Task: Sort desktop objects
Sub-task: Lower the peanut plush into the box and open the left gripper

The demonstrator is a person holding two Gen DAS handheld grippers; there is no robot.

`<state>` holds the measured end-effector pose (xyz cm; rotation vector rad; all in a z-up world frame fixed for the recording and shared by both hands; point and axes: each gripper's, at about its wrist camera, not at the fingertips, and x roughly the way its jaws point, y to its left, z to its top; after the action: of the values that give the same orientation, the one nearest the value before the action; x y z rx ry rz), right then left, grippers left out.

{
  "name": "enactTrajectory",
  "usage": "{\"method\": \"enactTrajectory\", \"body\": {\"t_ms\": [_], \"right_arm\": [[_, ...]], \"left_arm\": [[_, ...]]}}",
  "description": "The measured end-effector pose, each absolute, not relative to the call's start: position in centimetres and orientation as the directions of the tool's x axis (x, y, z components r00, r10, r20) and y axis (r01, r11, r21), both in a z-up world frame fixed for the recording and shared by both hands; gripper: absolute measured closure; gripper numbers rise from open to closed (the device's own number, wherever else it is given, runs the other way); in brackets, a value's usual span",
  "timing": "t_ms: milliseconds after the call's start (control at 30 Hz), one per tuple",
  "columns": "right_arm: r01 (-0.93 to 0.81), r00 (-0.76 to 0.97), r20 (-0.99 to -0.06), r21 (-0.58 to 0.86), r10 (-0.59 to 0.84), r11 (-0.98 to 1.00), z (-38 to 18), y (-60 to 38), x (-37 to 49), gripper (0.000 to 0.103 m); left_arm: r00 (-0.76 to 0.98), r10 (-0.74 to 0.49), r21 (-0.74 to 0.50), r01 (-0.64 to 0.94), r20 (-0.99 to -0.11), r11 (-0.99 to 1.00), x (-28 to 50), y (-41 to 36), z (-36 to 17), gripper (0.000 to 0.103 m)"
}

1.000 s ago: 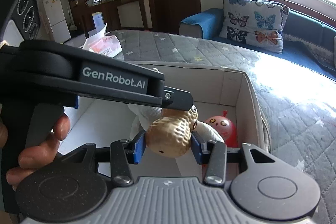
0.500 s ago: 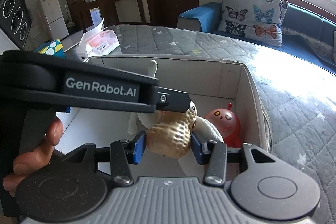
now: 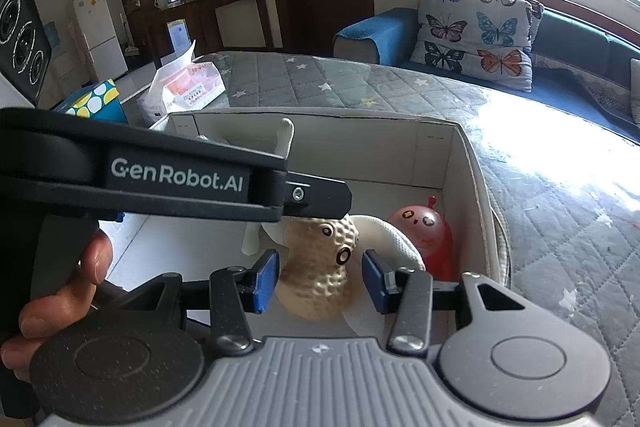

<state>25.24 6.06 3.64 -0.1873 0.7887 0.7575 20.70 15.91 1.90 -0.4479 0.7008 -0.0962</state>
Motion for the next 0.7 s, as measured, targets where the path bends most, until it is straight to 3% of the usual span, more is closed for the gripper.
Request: {"method": "enactTrajectory", "body": {"t_ms": [500,700], "right_arm": [[-0.671,0.505,-0.651,0.117,0.567,0.732,5.9,4.1,23.0,0.055],[-0.661,0.536,-0.627,0.105,0.565,0.743,6.9,2.2,21.2,0.050]], "left_arm": [[0.791,-0.223,-0.413,-0.042,-0.570,0.910,17.6,14.4,4.0,0.070],[0.802,-0.224,-0.403,-0.022,-0.554,0.915,15.5,13.0,5.0,0.070]]}}
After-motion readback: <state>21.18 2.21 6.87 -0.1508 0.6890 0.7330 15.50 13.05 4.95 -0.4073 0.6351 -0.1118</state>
